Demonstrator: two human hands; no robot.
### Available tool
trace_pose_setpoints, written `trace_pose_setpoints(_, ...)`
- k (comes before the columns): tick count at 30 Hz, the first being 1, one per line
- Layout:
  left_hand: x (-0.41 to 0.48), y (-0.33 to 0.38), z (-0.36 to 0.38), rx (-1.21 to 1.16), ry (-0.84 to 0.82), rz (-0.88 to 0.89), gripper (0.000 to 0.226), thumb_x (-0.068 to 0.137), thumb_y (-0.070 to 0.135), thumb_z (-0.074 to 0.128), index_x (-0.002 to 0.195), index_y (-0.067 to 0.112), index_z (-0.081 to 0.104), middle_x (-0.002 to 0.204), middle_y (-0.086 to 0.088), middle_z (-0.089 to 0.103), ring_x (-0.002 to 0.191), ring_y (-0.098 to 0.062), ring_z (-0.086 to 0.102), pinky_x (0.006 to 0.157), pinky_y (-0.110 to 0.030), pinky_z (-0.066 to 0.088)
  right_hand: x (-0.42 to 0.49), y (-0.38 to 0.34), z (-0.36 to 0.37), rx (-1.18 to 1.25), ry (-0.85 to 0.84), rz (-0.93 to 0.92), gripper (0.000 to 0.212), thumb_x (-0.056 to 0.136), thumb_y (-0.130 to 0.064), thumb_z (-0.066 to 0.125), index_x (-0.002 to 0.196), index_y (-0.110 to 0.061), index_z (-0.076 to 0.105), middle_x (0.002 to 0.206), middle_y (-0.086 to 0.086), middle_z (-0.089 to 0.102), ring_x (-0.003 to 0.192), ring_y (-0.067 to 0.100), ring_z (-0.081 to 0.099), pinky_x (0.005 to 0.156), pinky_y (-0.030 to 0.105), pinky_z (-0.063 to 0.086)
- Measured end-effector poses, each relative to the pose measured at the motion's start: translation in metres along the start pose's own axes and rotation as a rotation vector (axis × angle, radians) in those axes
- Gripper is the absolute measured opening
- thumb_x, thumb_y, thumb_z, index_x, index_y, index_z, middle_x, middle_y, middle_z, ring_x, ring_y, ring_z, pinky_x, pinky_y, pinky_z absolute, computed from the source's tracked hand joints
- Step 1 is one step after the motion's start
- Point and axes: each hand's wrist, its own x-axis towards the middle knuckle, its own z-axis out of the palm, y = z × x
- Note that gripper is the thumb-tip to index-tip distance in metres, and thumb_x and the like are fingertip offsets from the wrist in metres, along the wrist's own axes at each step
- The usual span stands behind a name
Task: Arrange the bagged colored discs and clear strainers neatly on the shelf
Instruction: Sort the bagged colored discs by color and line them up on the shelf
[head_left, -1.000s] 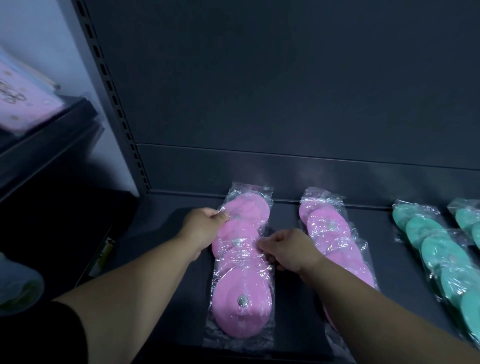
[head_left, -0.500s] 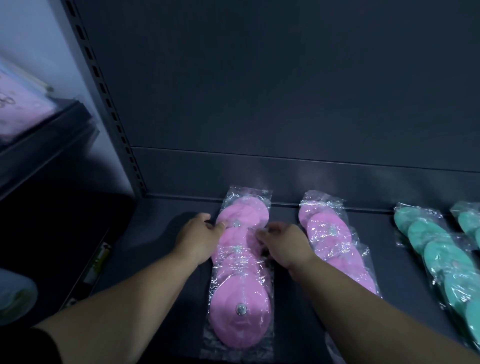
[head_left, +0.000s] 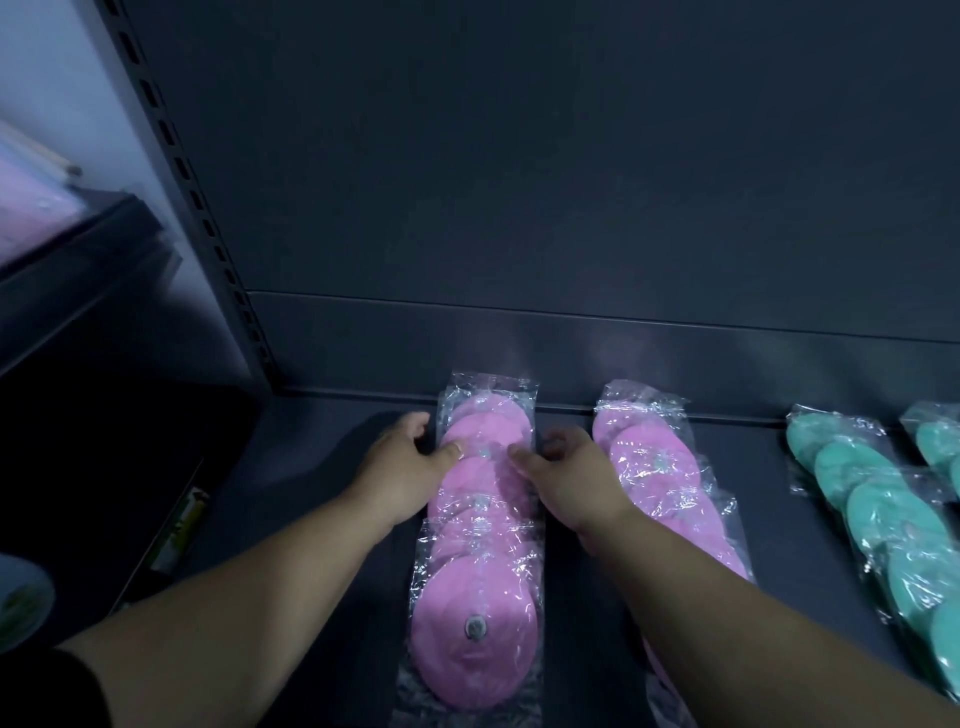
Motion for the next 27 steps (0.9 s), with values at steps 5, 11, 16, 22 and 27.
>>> trace_pose_setpoints(5, 0.015, -0.002, 0.007, -0.028, -0.076, 0.009, 0.053, 0.089, 0.026, 0.064, 0.139, 0.022, 0.047, 0.132, 0.003, 0.057, 0.117, -0.014, 0.055, 0.099, -0.027, 0.043, 0.008, -0.004, 0.002, 0.003, -0.031, -0.024, 0.029, 0.078, -0.036, 0.072, 0.1, -0.023, 0.058, 0.09, -0.005, 0.071, 0.084, 0.019, 0.068, 0.084, 0.039, 0.056)
trace_pose_setpoints(11, 0.021, 0.003, 0.015, -0.037, -0.055, 0.002, 0.041, 0.09, 0.011, 0.062, 0.131, 0.015, 0.057, 0.107, 0.001, 0.066, 0.096, -0.013, 0.062, 0.089, -0.024, 0.049, 0.012, -0.01, 0.001, -0.202, -0.049, -0.05, 0.022, 0.076, -0.036, 0.066, 0.089, -0.017, 0.066, 0.079, 0.0, 0.072, 0.079, 0.022, 0.068, 0.074, 0.029, 0.055)
trace_pose_setpoints(16, 0.021, 0.003, 0.01, -0.192, -0.125, -0.054, 0.046, 0.091, 0.008, 0.061, 0.135, 0.017, 0.053, 0.109, -0.002, 0.065, 0.098, -0.014, 0.064, 0.091, -0.028, 0.051, 0.014, -0.014, 0.0, -0.232, -0.052, -0.045, 0.028, 0.08, -0.038, 0.067, 0.102, -0.02, 0.064, 0.092, 0.001, 0.071, 0.088, 0.023, 0.066, 0.077, 0.026, 0.05)
trace_pose_setpoints(22, -0.02, -0.004, -0.009, -0.241, -0.025, -0.026, 0.04, 0.092, 0.022, 0.061, 0.131, 0.024, 0.054, 0.112, 0.013, 0.058, 0.104, -0.001, 0.055, 0.086, -0.014, 0.037, -0.012, -0.013, -0.013, -0.115, 0.038, -0.052, 0.049, 0.087, -0.038, 0.064, 0.125, -0.01, 0.052, 0.11, 0.0, 0.065, 0.106, 0.023, 0.061, 0.083, 0.023, 0.042)
trace_pose_setpoints(27, -0.064, -0.024, -0.012, -0.175, 0.04, -0.021, 0.026, 0.089, 0.028, 0.065, 0.114, 0.025, 0.065, 0.103, 0.012, 0.067, 0.098, -0.003, 0.062, 0.08, -0.015, 0.041, -0.055, 0.005, -0.017, -0.151, 0.083, -0.043, 0.032, 0.088, -0.033, 0.063, 0.113, -0.015, 0.056, 0.095, -0.006, 0.055, 0.093, 0.017, 0.056, 0.073, 0.021, 0.033)
